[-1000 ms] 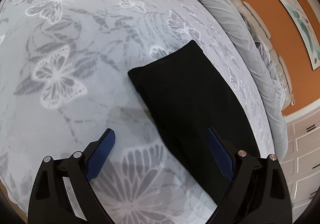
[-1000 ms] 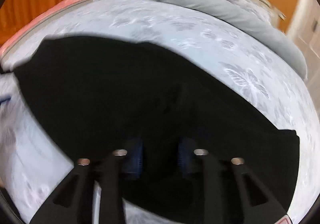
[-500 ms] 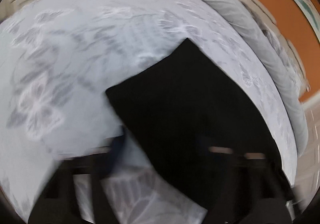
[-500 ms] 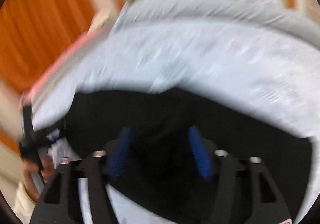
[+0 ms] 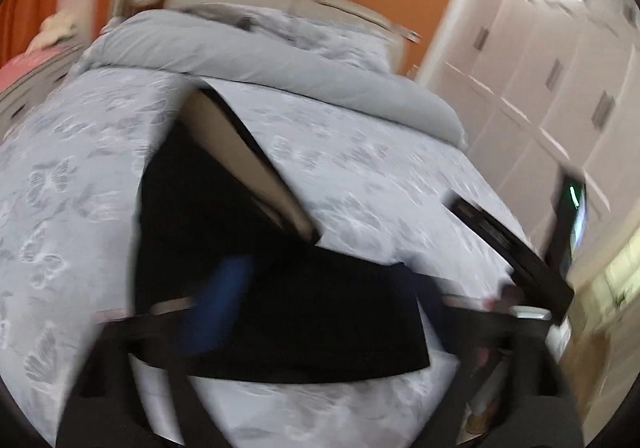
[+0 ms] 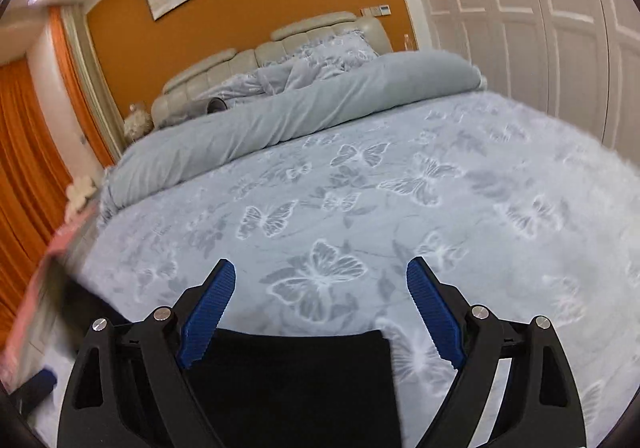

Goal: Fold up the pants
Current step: 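Release the folded black pants with both grippers and pull back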

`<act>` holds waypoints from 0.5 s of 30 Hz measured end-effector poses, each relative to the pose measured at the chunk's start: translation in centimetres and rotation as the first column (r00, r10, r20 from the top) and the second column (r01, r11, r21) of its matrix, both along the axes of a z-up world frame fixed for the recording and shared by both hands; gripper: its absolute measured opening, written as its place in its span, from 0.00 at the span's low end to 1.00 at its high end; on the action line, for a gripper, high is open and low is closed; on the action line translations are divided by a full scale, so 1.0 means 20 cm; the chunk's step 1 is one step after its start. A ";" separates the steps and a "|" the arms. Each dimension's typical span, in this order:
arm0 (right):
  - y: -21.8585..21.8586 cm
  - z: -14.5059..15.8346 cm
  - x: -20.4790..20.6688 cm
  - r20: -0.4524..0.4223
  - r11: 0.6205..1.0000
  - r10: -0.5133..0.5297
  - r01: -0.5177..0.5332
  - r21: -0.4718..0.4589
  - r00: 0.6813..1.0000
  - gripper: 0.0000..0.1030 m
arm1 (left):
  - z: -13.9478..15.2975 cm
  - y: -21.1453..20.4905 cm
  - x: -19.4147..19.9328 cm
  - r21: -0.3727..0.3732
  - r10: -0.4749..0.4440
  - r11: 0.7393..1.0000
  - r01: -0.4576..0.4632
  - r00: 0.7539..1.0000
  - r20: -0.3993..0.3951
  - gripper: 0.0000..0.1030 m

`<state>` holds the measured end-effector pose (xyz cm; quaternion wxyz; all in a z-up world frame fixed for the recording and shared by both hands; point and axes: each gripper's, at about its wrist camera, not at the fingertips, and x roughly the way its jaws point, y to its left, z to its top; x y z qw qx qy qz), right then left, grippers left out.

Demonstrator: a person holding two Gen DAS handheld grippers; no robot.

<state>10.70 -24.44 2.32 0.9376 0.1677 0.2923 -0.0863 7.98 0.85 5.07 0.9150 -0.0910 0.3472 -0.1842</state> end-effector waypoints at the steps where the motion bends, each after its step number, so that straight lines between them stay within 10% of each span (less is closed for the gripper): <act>1: -0.01 0.00 -0.03 -0.013 1.000 0.007 -0.007 -0.009 1.000 0.83 | -0.02 -0.03 -0.04 0.012 0.001 1.000 -0.001 1.000 0.028 0.91; 8: -0.15 -0.09 -0.03 -0.095 0.990 0.093 -0.082 0.111 0.991 0.83 | -0.17 0.36 -0.01 -0.192 0.171 0.966 -0.175 0.985 -0.037 0.92; 15: 0.11 -0.44 0.23 -0.224 0.861 0.419 -0.308 0.405 0.880 0.83 | -0.31 0.75 0.04 -0.109 0.520 0.845 -0.524 0.852 -0.062 0.92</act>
